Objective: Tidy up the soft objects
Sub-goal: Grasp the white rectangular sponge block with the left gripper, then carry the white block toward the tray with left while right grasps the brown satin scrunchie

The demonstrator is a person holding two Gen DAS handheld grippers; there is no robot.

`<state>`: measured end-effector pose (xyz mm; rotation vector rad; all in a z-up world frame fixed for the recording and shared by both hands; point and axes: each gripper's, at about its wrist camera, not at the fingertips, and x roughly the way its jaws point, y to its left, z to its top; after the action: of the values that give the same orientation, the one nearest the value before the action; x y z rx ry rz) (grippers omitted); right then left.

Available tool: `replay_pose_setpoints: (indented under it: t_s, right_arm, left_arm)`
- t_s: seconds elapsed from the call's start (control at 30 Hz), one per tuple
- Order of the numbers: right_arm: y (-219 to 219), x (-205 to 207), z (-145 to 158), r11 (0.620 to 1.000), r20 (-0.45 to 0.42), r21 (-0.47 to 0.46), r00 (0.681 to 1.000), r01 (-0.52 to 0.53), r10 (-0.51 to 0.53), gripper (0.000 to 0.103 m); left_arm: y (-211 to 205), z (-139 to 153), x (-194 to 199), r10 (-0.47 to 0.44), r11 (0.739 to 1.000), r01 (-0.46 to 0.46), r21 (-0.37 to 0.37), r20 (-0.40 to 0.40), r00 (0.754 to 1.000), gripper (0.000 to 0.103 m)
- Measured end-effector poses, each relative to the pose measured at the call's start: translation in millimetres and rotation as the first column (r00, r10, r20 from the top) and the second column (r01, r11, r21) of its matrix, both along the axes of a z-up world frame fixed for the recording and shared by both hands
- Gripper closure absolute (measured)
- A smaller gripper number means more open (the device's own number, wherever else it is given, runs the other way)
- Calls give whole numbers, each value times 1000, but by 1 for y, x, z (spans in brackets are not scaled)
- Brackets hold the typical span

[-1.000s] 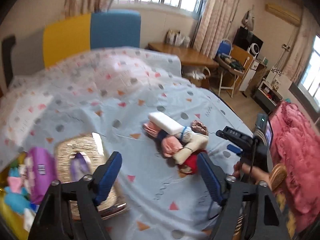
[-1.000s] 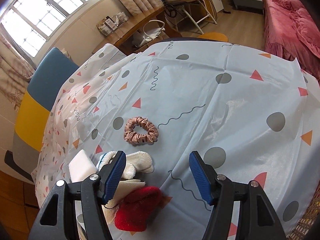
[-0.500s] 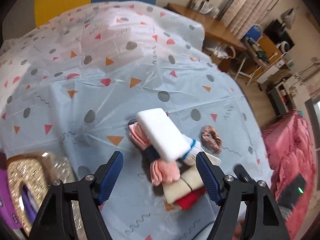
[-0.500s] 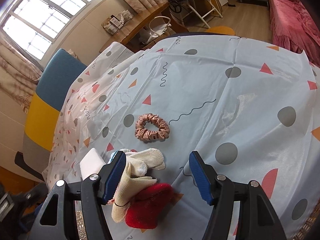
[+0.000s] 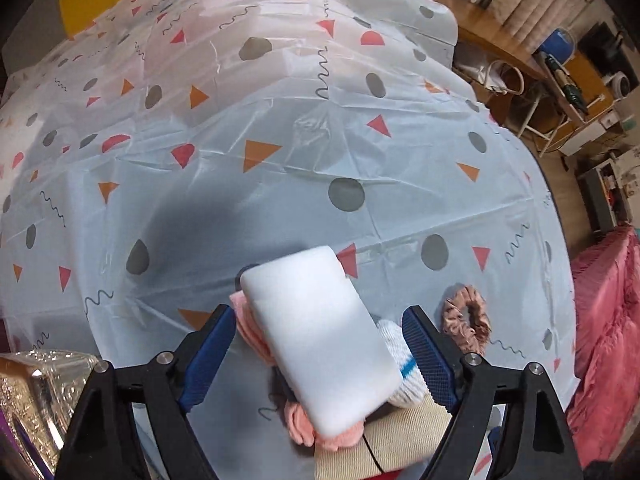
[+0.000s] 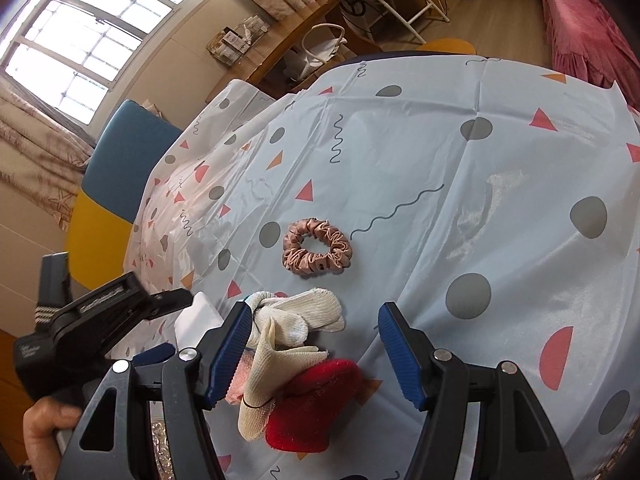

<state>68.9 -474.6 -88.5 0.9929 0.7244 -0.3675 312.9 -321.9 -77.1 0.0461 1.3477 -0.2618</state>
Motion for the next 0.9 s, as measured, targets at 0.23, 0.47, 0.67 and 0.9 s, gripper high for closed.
replay_pose_setpoints:
  t_s: [0.23, 0.47, 0.67, 0.9]
  right_arm:
    - [1, 2, -1, 1000, -8, -5, 1000, -9, 9, 36]
    - [-2, 0, 0, 1000, -22, -29, 1000, 11, -12, 36]
    - [-9, -1, -2, 998, -62, -41, 997, 43, -46, 36]
    - [-12, 52, 5, 978, -188, -176, 979, -115, 82, 36]
  left_arm:
    - [6, -12, -3, -25, 1000, 25, 0, -14, 1000, 39]
    - [48, 10, -28, -20, 994, 26, -110, 56, 998, 45]
    - [72, 19, -55, -31, 988, 42, -149, 77, 997, 45]
    - [82, 24, -70, -36, 982, 53, -180, 96, 995, 45]
